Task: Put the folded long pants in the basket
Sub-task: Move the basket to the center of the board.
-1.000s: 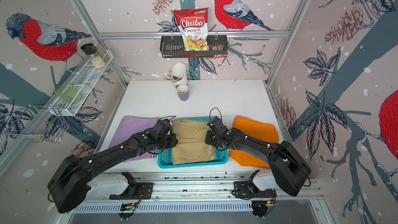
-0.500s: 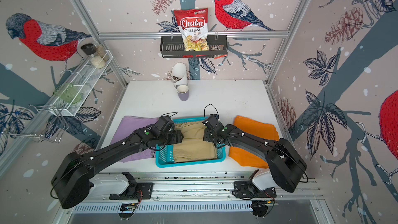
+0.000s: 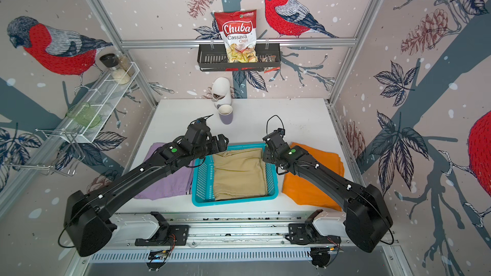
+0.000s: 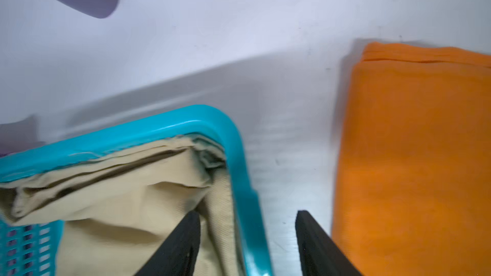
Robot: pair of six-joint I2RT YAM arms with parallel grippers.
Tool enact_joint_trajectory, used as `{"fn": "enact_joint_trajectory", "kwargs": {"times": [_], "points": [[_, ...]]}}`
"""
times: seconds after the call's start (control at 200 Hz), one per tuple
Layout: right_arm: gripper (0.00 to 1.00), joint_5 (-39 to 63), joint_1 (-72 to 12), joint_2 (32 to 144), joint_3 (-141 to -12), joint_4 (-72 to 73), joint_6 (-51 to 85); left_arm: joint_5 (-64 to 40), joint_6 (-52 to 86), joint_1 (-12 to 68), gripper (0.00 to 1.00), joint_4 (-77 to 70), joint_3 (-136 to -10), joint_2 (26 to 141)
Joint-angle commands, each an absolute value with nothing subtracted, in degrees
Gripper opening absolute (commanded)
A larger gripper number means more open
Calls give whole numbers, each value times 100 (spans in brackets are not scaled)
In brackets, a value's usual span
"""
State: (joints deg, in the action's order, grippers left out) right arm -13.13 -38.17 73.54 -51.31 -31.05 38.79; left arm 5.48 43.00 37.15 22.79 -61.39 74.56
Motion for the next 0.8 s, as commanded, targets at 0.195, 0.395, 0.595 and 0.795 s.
{"fn": "enact_joint_trajectory", "kwargs": {"times": [0.195,0.395,0.595,0.795], "points": [[38,-753,-3695,7315,-4528,-2207,3687,43,4217,3382,96,1778,-6189,7839],[28,-569,-3408,7674,-4556,-1722,3490,85,4257,3290,96,1691,-5876,7770],[23,-414,-3131,8108,-4776,-1351,3241,55,4233,3179,96,1633,-5835,7844],[35,-540,-2988,8615,-5504,-1644,2866,-88,4146,3143,96,1566,-6045,8101]]}}
